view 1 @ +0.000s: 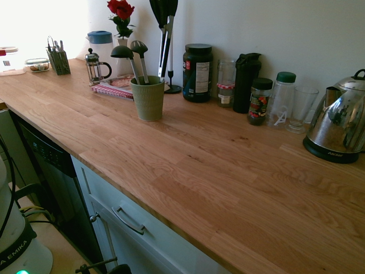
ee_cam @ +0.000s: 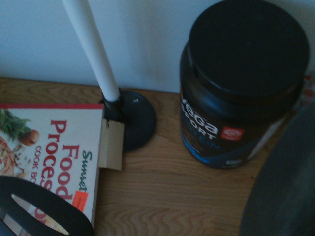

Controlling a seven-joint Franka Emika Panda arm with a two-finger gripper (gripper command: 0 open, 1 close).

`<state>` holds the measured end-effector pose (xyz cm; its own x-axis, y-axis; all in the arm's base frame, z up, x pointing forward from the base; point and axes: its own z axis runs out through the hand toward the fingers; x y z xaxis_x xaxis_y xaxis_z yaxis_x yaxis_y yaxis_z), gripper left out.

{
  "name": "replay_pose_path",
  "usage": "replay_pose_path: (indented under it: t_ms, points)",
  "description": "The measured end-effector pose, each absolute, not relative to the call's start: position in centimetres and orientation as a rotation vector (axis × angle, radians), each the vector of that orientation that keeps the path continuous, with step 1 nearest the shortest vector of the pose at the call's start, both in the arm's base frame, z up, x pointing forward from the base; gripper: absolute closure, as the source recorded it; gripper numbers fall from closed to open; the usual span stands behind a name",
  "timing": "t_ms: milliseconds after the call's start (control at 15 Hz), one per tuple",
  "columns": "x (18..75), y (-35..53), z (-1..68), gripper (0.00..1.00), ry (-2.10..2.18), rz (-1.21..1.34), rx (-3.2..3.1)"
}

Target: Put the tongs back in the holder

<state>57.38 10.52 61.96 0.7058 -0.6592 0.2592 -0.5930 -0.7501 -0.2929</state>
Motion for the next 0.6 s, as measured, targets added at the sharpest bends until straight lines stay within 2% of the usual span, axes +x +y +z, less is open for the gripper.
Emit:
replay_pose_path:
  t_ms: [333, 600]
  points:
    - [57.4, 12.4, 60.3, 1.0, 1.01, -0.504, -2.749]
    - [57.8, 11.6, 55.6, 1.0, 1.026, -0.469, -2.774]
